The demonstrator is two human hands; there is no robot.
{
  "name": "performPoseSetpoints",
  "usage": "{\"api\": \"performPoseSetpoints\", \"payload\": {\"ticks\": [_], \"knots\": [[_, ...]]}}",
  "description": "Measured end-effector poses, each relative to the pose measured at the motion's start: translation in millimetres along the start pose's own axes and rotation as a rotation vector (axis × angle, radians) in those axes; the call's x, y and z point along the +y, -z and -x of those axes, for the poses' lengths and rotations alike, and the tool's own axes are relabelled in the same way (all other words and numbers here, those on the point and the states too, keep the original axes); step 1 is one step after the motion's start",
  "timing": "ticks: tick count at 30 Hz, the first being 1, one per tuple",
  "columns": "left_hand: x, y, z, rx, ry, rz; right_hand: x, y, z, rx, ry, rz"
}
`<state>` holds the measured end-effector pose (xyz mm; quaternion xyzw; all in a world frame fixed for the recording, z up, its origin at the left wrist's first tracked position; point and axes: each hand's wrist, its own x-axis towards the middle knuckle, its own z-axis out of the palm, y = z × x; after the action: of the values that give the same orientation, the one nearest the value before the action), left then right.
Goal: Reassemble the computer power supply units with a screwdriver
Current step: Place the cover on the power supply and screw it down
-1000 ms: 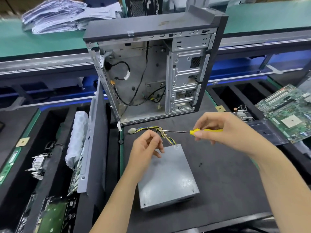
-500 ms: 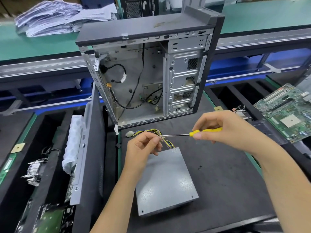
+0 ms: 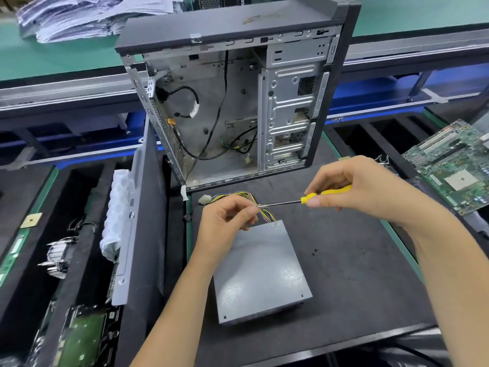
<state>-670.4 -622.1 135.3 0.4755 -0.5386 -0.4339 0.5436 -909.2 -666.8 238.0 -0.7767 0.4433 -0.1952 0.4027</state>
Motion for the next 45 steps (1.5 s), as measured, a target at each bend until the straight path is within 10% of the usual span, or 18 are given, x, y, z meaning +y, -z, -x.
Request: {"api": "performPoseSetpoints", "payload": {"ticks": [20,45], "knots": [[-5.5,-7.3,17.2,0.104,-0.046,-0.114,-12.4,4.7,-22.6,0.116,0.11,-0.457],[-15.5,-22.9,9.0,0.02,-0.086,-0.2,-25.4,1.5,-17.7,0.241,0.176,-0.311]]}}
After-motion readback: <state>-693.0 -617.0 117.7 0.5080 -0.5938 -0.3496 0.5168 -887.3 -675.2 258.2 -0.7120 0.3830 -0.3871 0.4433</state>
